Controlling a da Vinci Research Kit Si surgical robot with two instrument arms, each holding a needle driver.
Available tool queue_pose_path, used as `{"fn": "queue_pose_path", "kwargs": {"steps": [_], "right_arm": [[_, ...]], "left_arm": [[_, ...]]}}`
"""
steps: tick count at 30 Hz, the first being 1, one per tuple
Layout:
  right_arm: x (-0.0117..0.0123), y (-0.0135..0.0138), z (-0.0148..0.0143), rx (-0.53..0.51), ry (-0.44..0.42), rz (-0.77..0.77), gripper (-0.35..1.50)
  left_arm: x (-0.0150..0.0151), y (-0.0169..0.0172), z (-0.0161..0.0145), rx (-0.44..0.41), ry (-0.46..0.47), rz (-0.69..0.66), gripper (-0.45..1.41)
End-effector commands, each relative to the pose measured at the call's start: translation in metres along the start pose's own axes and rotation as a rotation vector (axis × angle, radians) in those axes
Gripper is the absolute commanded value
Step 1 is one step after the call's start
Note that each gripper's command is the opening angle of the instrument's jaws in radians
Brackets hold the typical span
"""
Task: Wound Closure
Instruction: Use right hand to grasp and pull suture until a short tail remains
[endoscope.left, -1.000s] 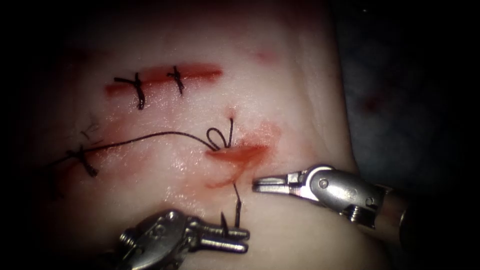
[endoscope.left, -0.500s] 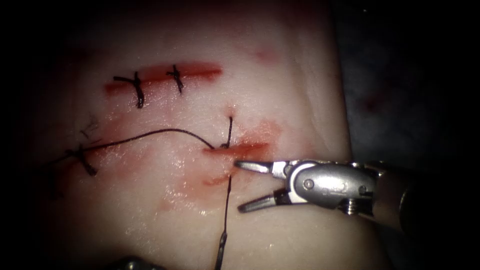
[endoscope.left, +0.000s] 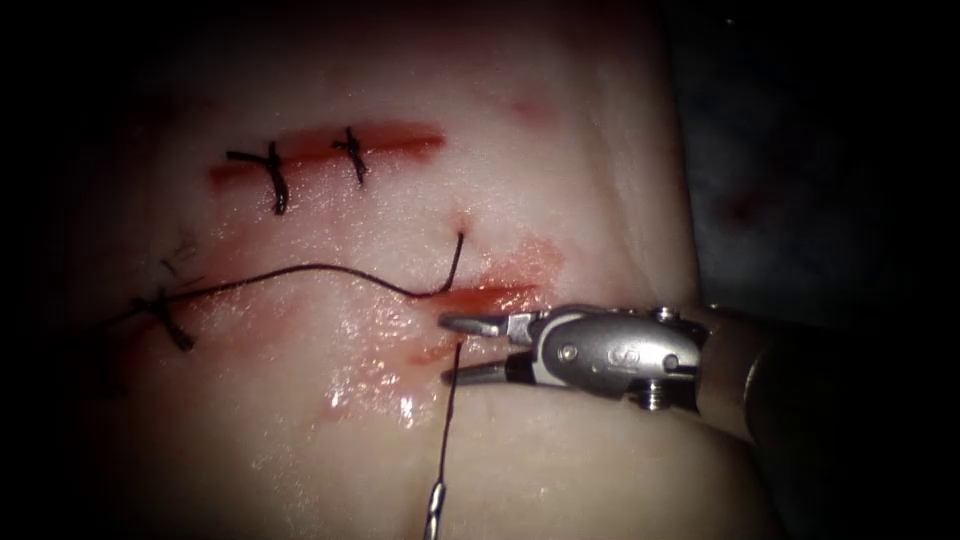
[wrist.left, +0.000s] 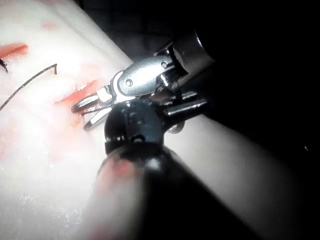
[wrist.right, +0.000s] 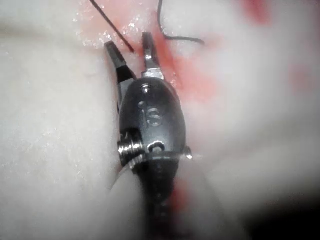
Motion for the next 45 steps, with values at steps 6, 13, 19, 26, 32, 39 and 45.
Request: {"fn": "queue_pose_path", "kwargs": {"steps": [6, 13, 19, 26, 32, 39, 45], "right_arm": [[-0.0024, -0.0010, 0.0018, 0.028, -0.059, 0.083, -0.16], [-0.0011, 0.0001, 0.0011, -0.058, -0.044, 0.166, -0.35], [0.0007, -0.0016, -0.0002, -0.074, -0.049, 0.187, -0.35], [0.0027, -0.0074, -0.0022, 0.003, -0.045, 0.165, -0.35], [0.0050, -0.0128, -0.0035, 0.034, -0.031, 0.154, -0.35], [0.0089, -0.0186, -0.0031, 0.118, 0.003, 0.167, -0.35], [0.0110, -0.0173, -0.0026, 0.002, 0.040, 0.061, 0.79]], "left_arm": [[0.0009, 0.0005, 0.0007, 0.005, 0.003, 0.040, -0.45], [0.0008, 0.0006, 0.0003, 0.062, -0.019, 0.105, -0.45], [0.0002, 0.0000, -0.0009, 0.142, -0.056, 0.183, -0.45], [-0.0026, -0.0022, -0.0025, 0.268, -0.113, 0.260, -0.45], [-0.0060, -0.0019, -0.0025, 0.278, -0.122, 0.296, -0.45], [-0.0081, 0.0006, -0.0022, 0.283, -0.131, 0.331, -0.45], [-0.0070, 0.0012, -0.0039, 0.324, -0.156, 0.350, -0.45]]}}
